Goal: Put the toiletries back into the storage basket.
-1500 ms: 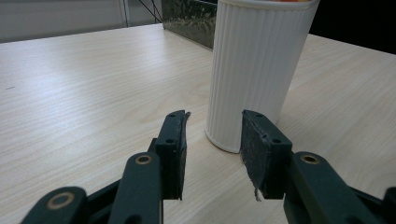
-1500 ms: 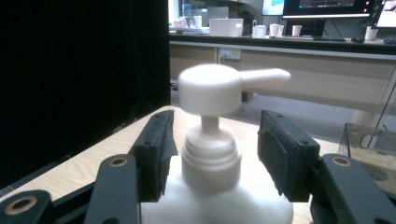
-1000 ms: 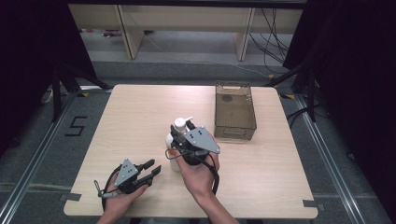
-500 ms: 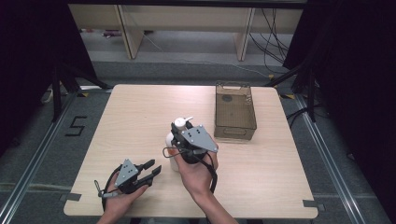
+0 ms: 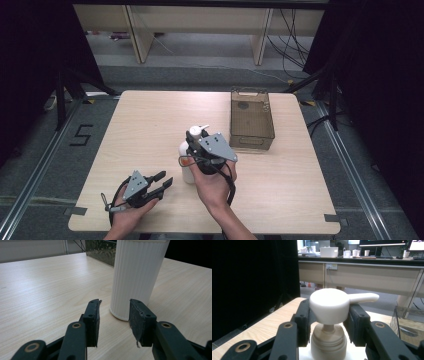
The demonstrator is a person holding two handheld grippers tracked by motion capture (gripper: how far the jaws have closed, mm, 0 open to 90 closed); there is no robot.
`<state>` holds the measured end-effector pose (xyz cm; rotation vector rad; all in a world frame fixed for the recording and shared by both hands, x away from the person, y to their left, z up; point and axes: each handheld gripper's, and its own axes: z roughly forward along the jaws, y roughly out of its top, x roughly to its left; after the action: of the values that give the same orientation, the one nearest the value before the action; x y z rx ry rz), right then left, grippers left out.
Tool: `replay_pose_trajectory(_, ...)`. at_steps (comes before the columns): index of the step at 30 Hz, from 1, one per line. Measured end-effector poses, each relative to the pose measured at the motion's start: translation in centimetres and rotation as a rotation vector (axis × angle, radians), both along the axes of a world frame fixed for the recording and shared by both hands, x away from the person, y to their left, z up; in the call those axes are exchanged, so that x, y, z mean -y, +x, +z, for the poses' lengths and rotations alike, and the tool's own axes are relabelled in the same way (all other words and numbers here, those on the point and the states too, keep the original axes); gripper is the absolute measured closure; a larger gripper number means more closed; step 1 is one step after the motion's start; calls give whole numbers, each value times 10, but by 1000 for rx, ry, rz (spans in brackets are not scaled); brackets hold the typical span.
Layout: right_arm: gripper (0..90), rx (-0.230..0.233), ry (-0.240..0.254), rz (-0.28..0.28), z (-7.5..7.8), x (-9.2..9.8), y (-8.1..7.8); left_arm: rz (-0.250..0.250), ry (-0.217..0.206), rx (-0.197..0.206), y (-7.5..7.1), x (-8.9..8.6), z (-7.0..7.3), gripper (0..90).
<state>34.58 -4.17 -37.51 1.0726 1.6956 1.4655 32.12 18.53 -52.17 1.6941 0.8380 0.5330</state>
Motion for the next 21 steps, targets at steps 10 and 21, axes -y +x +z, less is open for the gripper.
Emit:
replay_pose_trajectory(10,602,17,17,-16,11,12,-2,0,0,1,0,0,0,600)
replay_pose_trajectory(21,602,48,18,-63,25,33,-2,1,6,4,-1,0,0,600)
